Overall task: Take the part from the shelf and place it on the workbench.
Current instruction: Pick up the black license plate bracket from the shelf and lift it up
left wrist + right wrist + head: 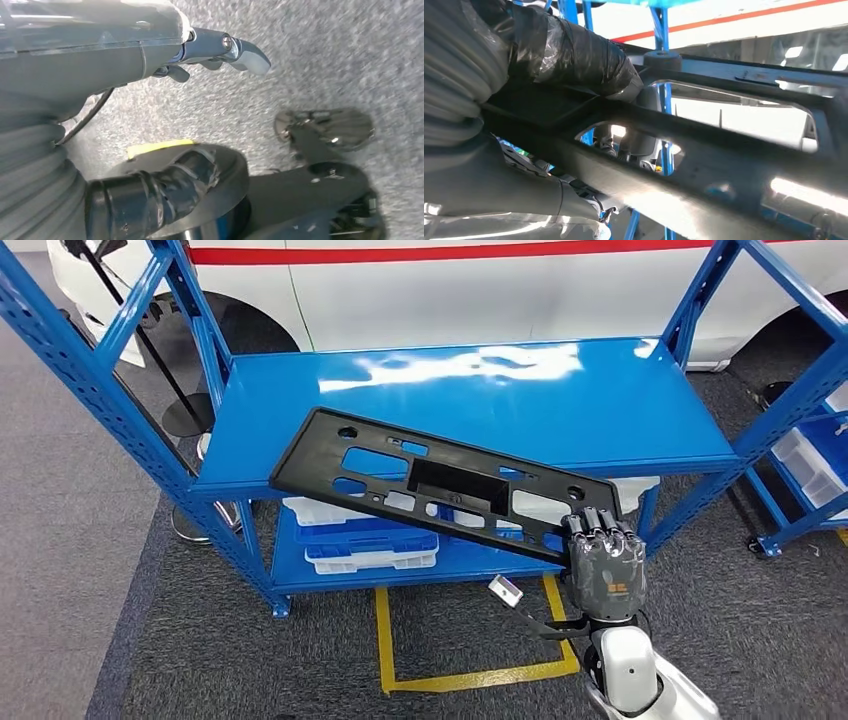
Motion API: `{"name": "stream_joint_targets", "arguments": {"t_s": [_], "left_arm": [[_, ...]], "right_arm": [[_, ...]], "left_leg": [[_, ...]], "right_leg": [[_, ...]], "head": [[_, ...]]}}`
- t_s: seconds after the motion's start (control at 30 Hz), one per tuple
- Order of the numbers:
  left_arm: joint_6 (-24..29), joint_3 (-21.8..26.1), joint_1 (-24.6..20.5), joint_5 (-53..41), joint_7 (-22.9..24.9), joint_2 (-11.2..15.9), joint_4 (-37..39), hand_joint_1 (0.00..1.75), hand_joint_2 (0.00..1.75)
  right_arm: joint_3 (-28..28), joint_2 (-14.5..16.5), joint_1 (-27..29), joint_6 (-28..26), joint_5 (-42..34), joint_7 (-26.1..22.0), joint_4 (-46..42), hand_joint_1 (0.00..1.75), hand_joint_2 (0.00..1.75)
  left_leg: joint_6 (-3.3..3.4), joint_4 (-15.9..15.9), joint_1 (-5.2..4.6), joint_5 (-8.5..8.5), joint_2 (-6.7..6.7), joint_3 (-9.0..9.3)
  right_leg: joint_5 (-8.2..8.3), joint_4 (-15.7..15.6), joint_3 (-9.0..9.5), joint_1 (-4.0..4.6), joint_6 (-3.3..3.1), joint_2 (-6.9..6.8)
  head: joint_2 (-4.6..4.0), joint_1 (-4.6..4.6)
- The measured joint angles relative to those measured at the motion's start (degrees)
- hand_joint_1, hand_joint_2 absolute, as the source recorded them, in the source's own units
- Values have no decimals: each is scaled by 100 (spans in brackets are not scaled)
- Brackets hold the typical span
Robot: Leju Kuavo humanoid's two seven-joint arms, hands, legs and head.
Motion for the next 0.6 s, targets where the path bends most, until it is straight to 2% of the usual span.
{"name": "stream_joint_targets", "arguments": {"t_s": [0.03,0.07,0.1,0.13,0.2,0.23,0.27,0.3,0.33,0.37,0.4,0.43,0.47,0.5,0.53,0.57,0.6], "left_arm": [[-3,0,-3,1,-3,2,0,0,175],[-4,0,-3,2,-5,4,0,0,175],[-5,0,-1,3,-7,7,0,0,175],[-6,0,4,4,-9,9,0,0,175],[-6,1,19,6,-13,10,0,0,175],[-6,1,24,8,-14,10,0,0,175],[-6,2,26,11,-17,12,0,0,175],[-7,2,24,15,-21,14,0,0,175],[-6,2,19,20,-25,14,0,0,175],[-5,2,16,28,-28,14,0,0,175],[-5,2,16,35,-30,14,0,0,175],[-4,2,16,41,-32,15,0,0,175],[-4,3,16,45,-32,15,0,0,175],[-4,3,15,45,-32,16,0,0,175],[-4,4,15,46,-31,19,0,0,175],[-1,5,17,51,-31,22,0,0,175],[2,9,23,59,-32,28,1,0,175]], "right_arm": [[-56,53,49,0,0,-135,-41,171,175],[-126,121,110,0,1,-292,-94,171,175],[-206,205,184,-1,1,-469,-153,171,175],[-282,295,266,-1,1,-657,-209,171,175],[-453,511,456,-2,1,-1037,-316,171,175],[-547,628,546,-2,1,-1209,-365,171,175],[-641,744,630,-2,1,-1369,-413,171,175],[-736,863,710,-1,1,-1522,-460,171,175],[-833,991,793,-1,1,-1685,-507,171,175],[-927,1125,882,0,-1,-1855,-546,171,175],[-1021,1277,971,0,-5,-2030,-581,171,175],[-1102,1424,1051,0,-9,-2181,-610,171,175],[-1162,1555,1119,0,-13,-2291,-636,171,175],[-1208,1663,1171,0,-15,-2362,-661,171,175],[-1239,1745,1214,-1,-21,-2414,-686,171,175],[-1275,1817,1249,-1,-50,-2523,-714,171,175],[-1327,1889,1280,-1,-127,-2702,-734,171,175]], "left_leg": [[-27,58,-4,35,-1,-97],[-61,111,-7,70,-2,-170],[-99,148,-6,109,-3,-219],[-139,161,-1,153,-4,-250],[-221,173,28,205,-14,-279],[-253,237,42,109,-22,-319],[-279,396,53,-101,-29,-377],[-297,659,64,-403,-32,-447],[-310,992,65,-715,-31,-515],[-317,1342,66,-940,-30,-554],[-316,1614,65,-1021,-31,-547],[-305,1747,61,-961,-31,-475],[-285,1701,54,-809,-31,-317],[-260,1461,44,-651,-33,-64],[-230,1064,28,-588,-35,274],[-201,587,10,-618,-38,625],[-179,201,-8,-697,-41,881]], "right_leg": [[11,-395,303,-5,1,1],[-57,-766,562,1,-20,5],[-151,-1044,729,20,-48,9],[-213,-1184,789,53,-88,12],[-150,-1217,729,74,-194,-6],[-90,-1222,678,76,-255,-21],[-22,-1233,610,72,-314,-38],[51,-1238,528,77,-357,-51],[120,-1236,443,90,-383,-52],[191,-1232,354,107,-399,-56],[265,-1227,258,125,-404,-59],[338,-1218,158,139,-409,-60],[411,-1209,58,148,-410,-58],[482,-1198,-34,152,-406,-54],[546,-1188,-107,156,-393,-50],[607,-1180,-159,159,-374,-49],[669,-1184,-190,160,-350,-53]], "head": [[0,0],[0,-5],[0,-7],[0,-11],[0,-10],[0,-14],[0,-16],[0,-21],[0,-25],[0,-25],[0,-25],[0,-25],[0,-26],[0,-26],[0,-27],[0,-25],[0,-24]]}}
